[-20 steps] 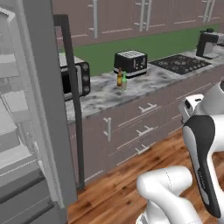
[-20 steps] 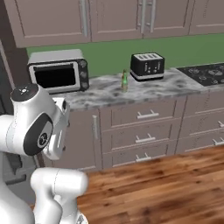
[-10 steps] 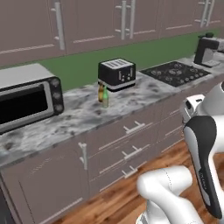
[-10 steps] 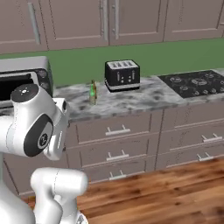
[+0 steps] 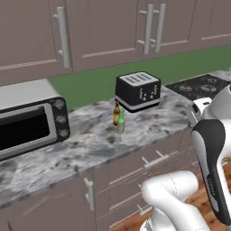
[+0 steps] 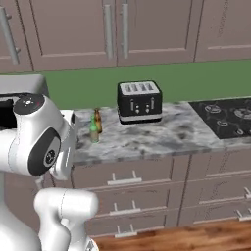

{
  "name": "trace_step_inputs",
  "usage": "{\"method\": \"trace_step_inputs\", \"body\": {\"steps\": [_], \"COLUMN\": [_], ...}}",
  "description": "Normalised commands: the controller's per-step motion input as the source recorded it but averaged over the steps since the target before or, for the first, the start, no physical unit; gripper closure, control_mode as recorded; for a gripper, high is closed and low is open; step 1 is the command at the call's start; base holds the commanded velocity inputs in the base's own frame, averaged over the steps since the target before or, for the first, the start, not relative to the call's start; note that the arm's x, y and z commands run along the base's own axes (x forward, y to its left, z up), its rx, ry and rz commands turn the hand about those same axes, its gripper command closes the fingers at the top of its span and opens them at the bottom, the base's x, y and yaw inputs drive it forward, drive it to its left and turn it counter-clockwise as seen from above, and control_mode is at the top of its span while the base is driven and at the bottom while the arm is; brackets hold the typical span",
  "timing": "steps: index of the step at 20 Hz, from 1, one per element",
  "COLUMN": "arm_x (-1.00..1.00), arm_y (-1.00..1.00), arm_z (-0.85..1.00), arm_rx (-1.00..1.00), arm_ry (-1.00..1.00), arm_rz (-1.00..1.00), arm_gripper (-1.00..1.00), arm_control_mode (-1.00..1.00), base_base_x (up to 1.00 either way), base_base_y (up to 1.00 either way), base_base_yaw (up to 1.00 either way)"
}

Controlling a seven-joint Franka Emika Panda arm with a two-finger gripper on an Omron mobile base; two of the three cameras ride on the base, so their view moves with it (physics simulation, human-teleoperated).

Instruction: Place the beers on the top shelf of the fridge to keep them out of children's reach, and place the banana on lower shelves for easy access.

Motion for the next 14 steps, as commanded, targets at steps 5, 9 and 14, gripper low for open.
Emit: {"method": "trace_step_inputs", "body": {"steps": [5,9,14], "arm_x": [0.0,0.0,0.0], "arm_y": [0.0,0.0,0.0], "arm_z": [0.0,0.0,0.0], "arm_rx": [0.0,0.0,0.0], "arm_ry": [0.0,0.0,0.0], "arm_rz": [0.0,0.0,0.0], "arm_gripper": [-1.0,-1.0,-1.0], "arm_control_mode": [1.0,1.0,1.0], "base_base_x": [0.76,0.68,0.38], "base_base_y": [0.0,0.0,-0.09], "base_base_yaw": [0.35,0.35,0.3]}}
